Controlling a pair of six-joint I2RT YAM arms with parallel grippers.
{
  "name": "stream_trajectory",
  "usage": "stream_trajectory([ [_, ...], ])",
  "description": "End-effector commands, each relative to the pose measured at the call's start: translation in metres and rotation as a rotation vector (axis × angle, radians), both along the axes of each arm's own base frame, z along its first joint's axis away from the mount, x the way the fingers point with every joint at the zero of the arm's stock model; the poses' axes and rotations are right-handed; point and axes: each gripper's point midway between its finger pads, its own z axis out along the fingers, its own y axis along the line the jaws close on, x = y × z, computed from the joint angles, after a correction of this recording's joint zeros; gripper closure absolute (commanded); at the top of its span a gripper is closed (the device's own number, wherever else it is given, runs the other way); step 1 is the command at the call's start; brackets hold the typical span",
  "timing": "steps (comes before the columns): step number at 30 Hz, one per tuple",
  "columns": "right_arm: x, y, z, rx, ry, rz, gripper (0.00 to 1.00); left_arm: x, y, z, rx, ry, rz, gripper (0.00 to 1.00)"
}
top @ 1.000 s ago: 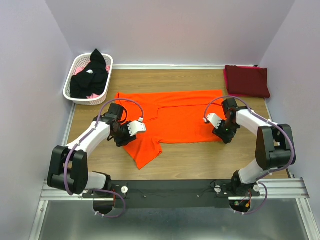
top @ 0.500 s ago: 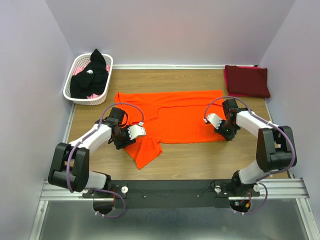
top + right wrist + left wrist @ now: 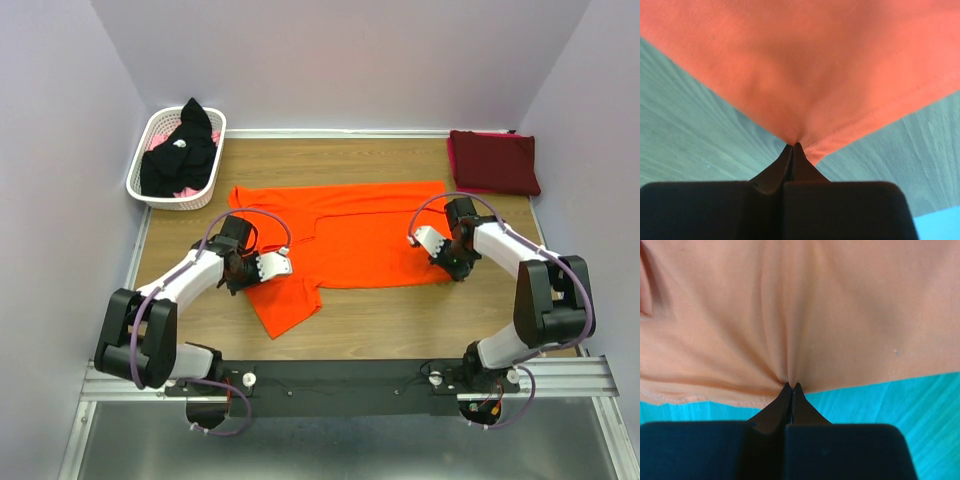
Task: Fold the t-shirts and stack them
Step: Grap the side of the flattened tshirt closest away from the robot with both arms
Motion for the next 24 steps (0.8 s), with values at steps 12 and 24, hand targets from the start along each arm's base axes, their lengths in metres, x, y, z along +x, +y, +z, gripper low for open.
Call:
stream_trajectory([
  [12, -0.016, -0.004, 0.058, -0.008, -0.095, 0.011, 0.99, -0.016, 0.010, 0.058, -0.002, -0.016, -0.019, 1.00],
  [24, 0.055, -0.002, 0.069, -0.006, -0.104, 0.043, 0.99, 0.046, 0.010, 0.080, -0.044, -0.033, 0.029, 1.00],
])
